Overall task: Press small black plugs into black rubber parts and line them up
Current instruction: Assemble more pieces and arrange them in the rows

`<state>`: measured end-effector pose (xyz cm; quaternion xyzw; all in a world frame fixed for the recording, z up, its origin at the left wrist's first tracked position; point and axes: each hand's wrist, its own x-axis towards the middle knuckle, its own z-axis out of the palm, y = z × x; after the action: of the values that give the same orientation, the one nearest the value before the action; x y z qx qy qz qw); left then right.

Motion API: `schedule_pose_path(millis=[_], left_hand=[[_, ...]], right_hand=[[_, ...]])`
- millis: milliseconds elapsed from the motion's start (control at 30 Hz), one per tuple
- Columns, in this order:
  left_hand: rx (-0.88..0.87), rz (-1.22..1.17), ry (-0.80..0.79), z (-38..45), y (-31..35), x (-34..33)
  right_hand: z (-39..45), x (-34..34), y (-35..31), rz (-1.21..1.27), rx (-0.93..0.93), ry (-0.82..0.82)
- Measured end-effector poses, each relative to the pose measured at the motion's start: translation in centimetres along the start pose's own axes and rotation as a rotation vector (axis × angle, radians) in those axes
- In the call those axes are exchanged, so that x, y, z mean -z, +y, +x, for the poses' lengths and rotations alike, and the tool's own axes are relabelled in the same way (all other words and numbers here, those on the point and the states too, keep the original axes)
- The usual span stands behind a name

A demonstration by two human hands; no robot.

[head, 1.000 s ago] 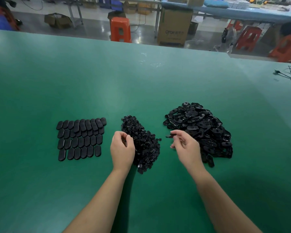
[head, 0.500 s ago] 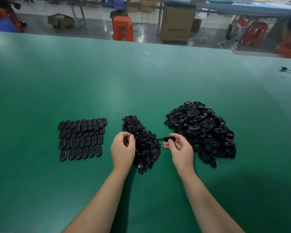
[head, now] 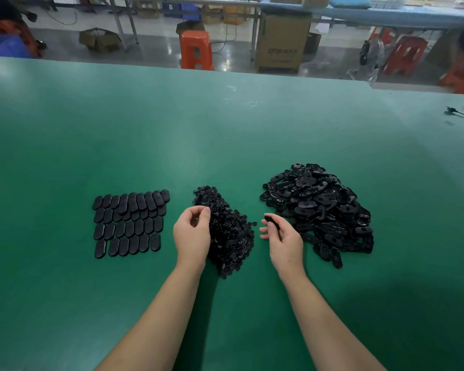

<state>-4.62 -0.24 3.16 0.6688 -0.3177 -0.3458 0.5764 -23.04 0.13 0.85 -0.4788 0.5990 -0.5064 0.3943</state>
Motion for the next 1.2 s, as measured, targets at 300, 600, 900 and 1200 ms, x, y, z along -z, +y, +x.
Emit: schedule_pose_path(millis=[300,600,900,1200], left_hand=[[0.243,-0.441,-0.213,-1.2,2.1,-0.4],[0.333,-0.592,-0.252,-1.3,2.4,-0.3],[0.378,-0.620,-0.248,-1.0,1.9,-0.2],[0.246,-0.505,-0.337,-0.8,1.7,0.0]], right_hand=[[0.3,0.1,0.4,-0.074,0.034,0.035],[0.4,0.0,1.0,0.006,-0.002,0.006],[0.2,0.0,0.5,0.034,-0.024,0.027],[-0.2,0.0,-0.1,0.136,-0.054,0.028]])
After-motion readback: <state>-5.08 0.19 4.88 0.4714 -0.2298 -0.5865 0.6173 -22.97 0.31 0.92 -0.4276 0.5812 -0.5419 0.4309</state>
